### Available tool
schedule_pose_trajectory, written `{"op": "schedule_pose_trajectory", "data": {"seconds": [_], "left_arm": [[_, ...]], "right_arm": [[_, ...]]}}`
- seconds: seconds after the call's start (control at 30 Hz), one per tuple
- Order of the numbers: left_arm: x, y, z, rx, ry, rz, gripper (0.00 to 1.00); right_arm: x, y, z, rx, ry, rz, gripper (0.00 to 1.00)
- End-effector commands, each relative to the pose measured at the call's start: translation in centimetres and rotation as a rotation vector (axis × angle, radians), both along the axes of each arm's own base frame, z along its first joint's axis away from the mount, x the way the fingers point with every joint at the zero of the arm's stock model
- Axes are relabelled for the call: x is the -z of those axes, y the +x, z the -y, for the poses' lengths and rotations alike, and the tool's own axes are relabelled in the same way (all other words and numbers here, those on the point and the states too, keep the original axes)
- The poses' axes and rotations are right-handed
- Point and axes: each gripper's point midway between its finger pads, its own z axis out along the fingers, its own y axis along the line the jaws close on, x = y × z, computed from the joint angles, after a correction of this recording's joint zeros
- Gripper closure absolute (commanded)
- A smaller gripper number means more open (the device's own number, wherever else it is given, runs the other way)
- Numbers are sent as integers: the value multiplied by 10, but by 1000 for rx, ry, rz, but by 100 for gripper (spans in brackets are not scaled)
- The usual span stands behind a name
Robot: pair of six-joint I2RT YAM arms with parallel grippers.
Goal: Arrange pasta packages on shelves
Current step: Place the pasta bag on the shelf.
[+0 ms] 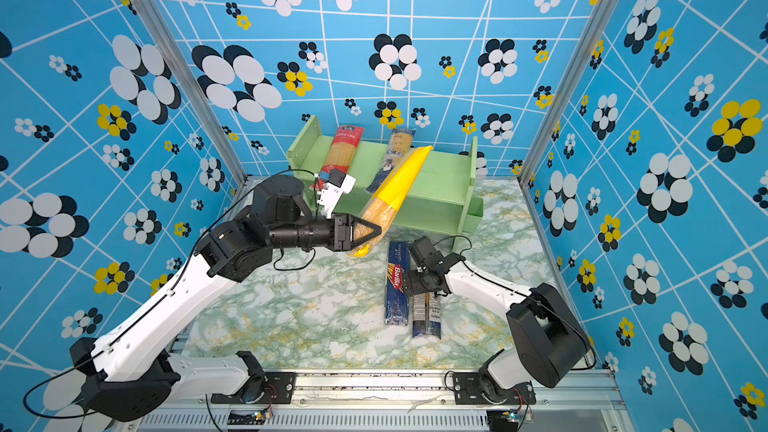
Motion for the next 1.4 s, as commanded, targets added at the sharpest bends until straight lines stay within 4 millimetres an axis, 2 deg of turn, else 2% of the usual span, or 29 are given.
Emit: {"op": "schedule_pose_trajectory", "data": {"seconds": [0.0, 0.3, 0.7, 0.9, 1.0, 1.17, 1.37], "left_arm": [[-97, -4, 6, 31, -244, 229, 100], [-115, 29, 26, -66, -289, 229, 100], [-114, 83, 68, -197, -257, 201, 100], [-103, 117, 84, -292, -202, 179, 100], [-90, 134, 93, -327, -177, 161, 100], [-70, 154, 103, -379, -146, 138, 100], [-48, 172, 108, -446, -91, 148, 100]], "right_arm": [[5, -2, -4, -8, 15, -14, 1], [5, -1, -5, -6, 21, -12, 1], [11, -1, -5, -15, 14, -21, 1], [13, -2, -7, -30, 13, -23, 1], [13, -3, -9, -55, 29, -12, 1], [6, -6, -16, -100, 101, 47, 1], [7, -10, -11, -103, 89, 51, 1]]}}
